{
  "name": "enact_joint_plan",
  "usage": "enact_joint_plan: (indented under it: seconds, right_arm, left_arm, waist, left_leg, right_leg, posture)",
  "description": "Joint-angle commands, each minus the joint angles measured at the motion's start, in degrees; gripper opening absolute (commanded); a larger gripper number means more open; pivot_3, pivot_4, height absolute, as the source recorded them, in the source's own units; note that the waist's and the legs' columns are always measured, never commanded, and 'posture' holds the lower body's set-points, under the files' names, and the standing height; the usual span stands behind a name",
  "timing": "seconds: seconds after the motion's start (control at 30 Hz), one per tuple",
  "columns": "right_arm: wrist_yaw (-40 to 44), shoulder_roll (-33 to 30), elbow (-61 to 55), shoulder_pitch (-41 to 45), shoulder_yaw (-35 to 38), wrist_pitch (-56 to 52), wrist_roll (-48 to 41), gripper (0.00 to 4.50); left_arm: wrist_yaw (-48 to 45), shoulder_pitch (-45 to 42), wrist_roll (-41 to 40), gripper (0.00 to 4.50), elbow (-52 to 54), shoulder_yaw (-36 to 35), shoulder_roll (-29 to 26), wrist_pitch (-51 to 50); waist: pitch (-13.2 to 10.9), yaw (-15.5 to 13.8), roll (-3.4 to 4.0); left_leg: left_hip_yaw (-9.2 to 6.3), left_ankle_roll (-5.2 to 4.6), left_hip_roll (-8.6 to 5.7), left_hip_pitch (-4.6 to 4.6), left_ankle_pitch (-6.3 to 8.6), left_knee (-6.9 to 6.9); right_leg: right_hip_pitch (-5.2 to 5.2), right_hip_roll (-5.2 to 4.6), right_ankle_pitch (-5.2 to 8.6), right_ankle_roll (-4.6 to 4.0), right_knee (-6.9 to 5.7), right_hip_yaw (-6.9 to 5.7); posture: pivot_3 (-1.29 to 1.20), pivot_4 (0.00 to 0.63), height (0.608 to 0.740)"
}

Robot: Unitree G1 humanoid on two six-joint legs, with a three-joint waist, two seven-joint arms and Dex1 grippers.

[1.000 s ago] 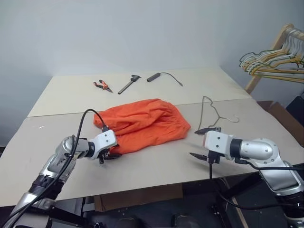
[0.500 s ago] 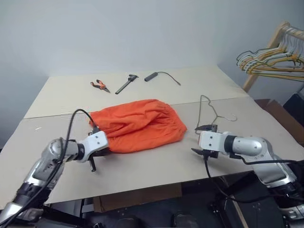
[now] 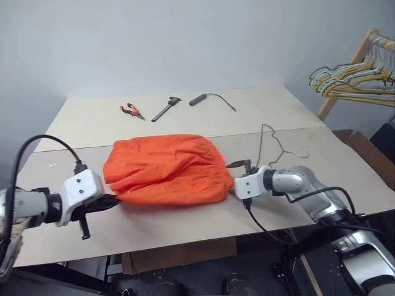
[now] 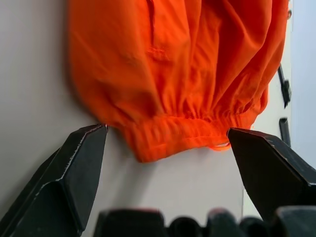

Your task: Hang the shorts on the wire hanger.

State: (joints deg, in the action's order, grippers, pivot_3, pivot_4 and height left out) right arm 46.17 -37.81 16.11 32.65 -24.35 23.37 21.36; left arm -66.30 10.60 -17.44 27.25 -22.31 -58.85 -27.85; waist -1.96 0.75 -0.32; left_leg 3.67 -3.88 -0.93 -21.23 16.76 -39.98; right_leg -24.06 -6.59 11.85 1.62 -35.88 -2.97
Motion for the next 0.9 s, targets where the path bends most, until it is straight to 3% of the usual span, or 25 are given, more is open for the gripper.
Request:
enact_joint_plan:
  seconds: [0.03,0.07,0.17,0.53,0.7,0.9]
  right_arm:
    - [-0.8,0.9,3.8,3.3,-0.6,3.7,1.6,4.50]
    - [-0.5,0.9,4.9,3.8,-1.0,4.9,1.8,4.50]
    - [1.6,1.0,6.4,4.3,-1.9,7.6,0.5,3.89]
    - [4.5,1.4,5.9,3.5,-2.6,8.6,0.3,0.05]
    - [6.5,-0.9,-1.5,-1.1,-1.0,4.4,-1.7,0.01]
    - [10.0,-5.0,-19.8,-11.3,2.3,-5.6,-5.2,0.01]
  left_arm:
    - [-2.3,2.7,-1.7,0.02,3.0,-4.4,-1.4,0.2]
    - [-1.8,3.1,-1.7,0.02,3.1,-4.9,-1.3,0.1]
    - [0.0,3.5,-0.9,0.00,2.7,-5.2,-0.8,-0.1]
    - [0.0,6.4,2.6,0.00,-1.8,-3.6,-2.2,3.4]
    - [-0.4,8.9,5.4,0.00,-5.5,-2.8,-2.6,6.5]
    - [-4.8,19.2,9.1,0.00,-5.5,-6.3,-3.7,10.2]
  waist:
    - [0.0,-0.2,0.00]
    - [0.0,-0.3,0.00]
    - [0.0,-0.7,-0.04]
    - [0.0,-0.6,-0.04]
    - [0.0,-0.7,-0.05]
    - [0.0,-0.8,-0.05]
  left_leg:
    - [0.01,0.02,0.00,0.00,-0.01,0.01]
    - [0.01,0.02,0.00,0.00,-0.01,0.02]
    - [0.03,0.05,0.00,0.00,-0.03,0.01]
    - [0.09,0.08,0.04,0.04,-0.04,0.04]
    - [0.10,0.08,0.09,0.05,-0.04,0.07]
    - [0.16,0.02,0.13,0.02,0.03,0.10]
  right_leg:
    - [-0.01,0.01,0.00,-0.01,0.00,0.01]
    - [0.00,0.01,0.00,-0.02,-0.01,0.01]
    - [-0.01,0.01,-0.01,-0.05,-0.01,0.02]
    - [-0.04,0.06,-0.02,-0.09,-0.04,0.08]
    - [-0.04,0.08,-0.01,-0.14,-0.05,0.07]
    - [-0.08,0.04,0.00,-0.15,0.02,0.10]
  posture:
    - [0.06,0.000,0.740]
    - [0.06,0.000,0.740]
    - [0.07,0.000,0.740]
    - [0.05,0.000,0.740]
    - [0.04,0.000,0.740]
    - [0.01,0.000,0.740]
